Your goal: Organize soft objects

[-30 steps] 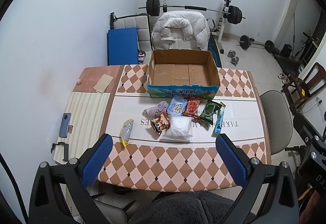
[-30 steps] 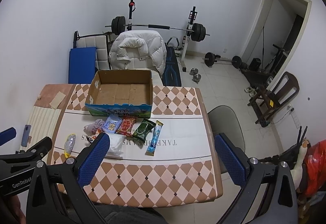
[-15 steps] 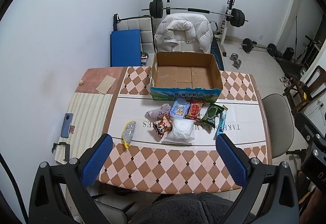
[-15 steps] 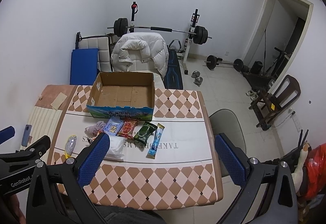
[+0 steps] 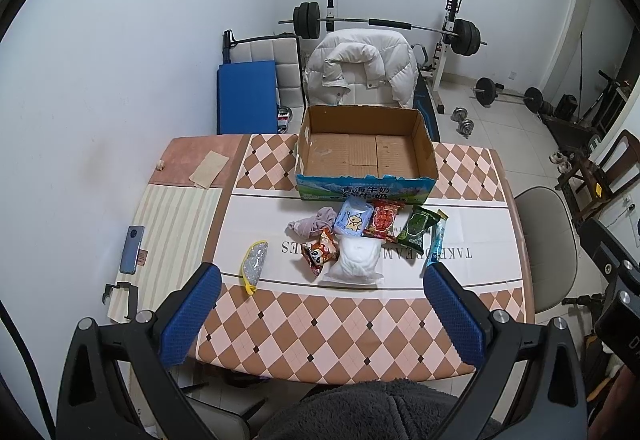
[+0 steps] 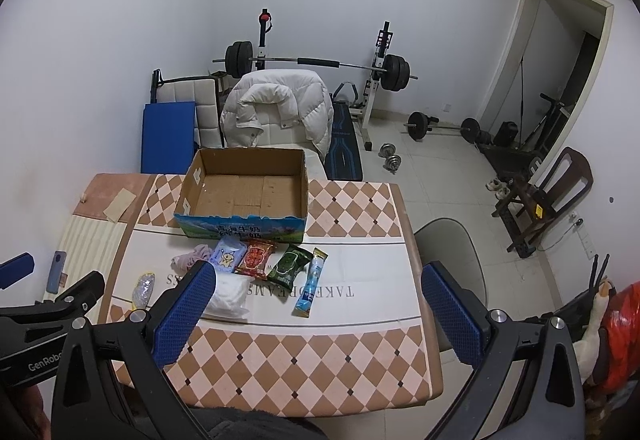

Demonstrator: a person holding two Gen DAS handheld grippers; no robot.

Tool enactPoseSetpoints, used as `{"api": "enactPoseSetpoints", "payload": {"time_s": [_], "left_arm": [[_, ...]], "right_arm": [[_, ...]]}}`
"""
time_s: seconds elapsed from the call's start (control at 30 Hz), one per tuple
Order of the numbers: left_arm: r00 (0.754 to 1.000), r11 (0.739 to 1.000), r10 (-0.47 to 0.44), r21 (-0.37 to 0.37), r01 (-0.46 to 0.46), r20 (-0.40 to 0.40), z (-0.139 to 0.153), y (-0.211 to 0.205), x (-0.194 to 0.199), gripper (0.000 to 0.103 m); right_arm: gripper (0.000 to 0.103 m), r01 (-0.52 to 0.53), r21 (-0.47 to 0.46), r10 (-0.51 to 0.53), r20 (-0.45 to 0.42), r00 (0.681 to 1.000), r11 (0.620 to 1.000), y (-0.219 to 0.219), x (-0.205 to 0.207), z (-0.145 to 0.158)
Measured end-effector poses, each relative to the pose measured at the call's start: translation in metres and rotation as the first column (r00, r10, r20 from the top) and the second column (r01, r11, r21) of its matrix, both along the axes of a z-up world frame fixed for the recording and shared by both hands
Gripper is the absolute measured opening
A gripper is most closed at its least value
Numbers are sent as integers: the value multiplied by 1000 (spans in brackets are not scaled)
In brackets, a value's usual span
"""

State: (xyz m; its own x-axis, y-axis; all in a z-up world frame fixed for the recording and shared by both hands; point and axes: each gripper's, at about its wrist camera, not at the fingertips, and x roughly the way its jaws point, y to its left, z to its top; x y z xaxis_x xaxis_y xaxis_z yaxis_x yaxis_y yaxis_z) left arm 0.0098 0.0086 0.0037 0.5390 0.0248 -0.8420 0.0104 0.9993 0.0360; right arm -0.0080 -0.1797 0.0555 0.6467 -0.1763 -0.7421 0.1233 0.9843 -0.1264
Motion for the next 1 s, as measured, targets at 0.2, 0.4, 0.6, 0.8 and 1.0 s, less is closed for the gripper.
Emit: {"api": "enactPoseSetpoints", "payload": {"time_s": [0.2, 0.4, 0.6, 0.8, 1.0], "left_arm": [[1000, 1000, 1, -1, -1, 0, 0, 0, 0, 103], [1000, 1000, 1, -2, -1, -1, 0, -1, 0, 103], [1000, 1000, 0, 1, 0, 1, 1, -1, 1, 103], [1000, 1000, -2, 2, 2, -1, 0, -2, 0, 103], [995, 999, -13, 38, 17, -97, -39, -6, 46, 103]], "right_arm": [[103, 0, 0, 0, 0, 1000, 1000, 0, 0, 0], [103, 2, -1, -2, 3, 1000, 1000, 0, 0, -1], [103, 2, -1, -2, 4, 1000, 1000, 0, 0, -1], [103, 5, 5, -5, 2, 1000, 1000, 0, 1, -3], [103, 39, 66, -34, -76, 997, 997, -17, 28, -21]]}}
